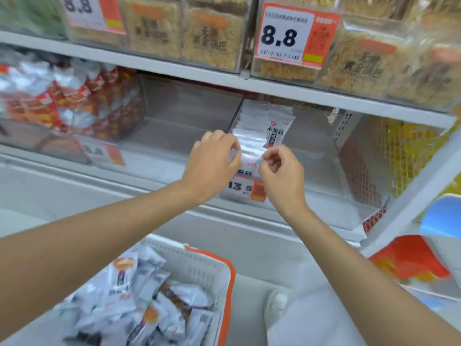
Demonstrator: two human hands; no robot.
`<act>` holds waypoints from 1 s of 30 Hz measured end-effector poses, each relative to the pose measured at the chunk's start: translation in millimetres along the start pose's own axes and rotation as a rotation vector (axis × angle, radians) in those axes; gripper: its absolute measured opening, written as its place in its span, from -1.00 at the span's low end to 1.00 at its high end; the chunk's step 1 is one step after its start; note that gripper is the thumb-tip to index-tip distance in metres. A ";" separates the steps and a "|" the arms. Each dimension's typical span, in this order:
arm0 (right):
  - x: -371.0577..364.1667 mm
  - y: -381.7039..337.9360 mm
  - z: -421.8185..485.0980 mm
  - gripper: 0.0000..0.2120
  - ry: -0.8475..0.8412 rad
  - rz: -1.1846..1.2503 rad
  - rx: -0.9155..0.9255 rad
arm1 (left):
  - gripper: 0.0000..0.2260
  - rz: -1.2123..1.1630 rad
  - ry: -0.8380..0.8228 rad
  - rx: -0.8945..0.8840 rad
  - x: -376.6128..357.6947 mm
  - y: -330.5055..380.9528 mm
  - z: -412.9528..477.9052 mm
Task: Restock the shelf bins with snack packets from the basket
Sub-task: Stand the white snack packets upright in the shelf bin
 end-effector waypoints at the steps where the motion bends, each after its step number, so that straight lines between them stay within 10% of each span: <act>1: -9.5 -3.2 -12.3 -0.87 -0.036 0.013 0.012 | -0.84 -0.009 0.011 0.009 2.1 -5.4 -14.5; 10: -109.2 16.2 -91.2 -0.88 -0.490 -0.135 -0.106 | -0.91 -0.112 -0.230 0.343 -20.8 -95.6 -112.3; 21: -180.8 130.2 -200.0 -0.88 -1.488 -0.812 -0.191 | -0.86 -0.066 -0.715 0.559 -51.6 -154.0 -168.8; 30: -198.3 197.8 -252.1 -0.52 -1.499 -1.066 -0.227 | -0.86 -0.038 -0.886 0.633 -40.1 -168.8 -202.5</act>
Point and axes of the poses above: each hand's wrist, its own z-axis towards the middle knuckle, its own x-axis out of the back of the hand, y = z × x, the point moved 3 cm from there along z, towards the middle knuckle, and after that the axes turned 5 degrees about z, right-handed, at the moved point
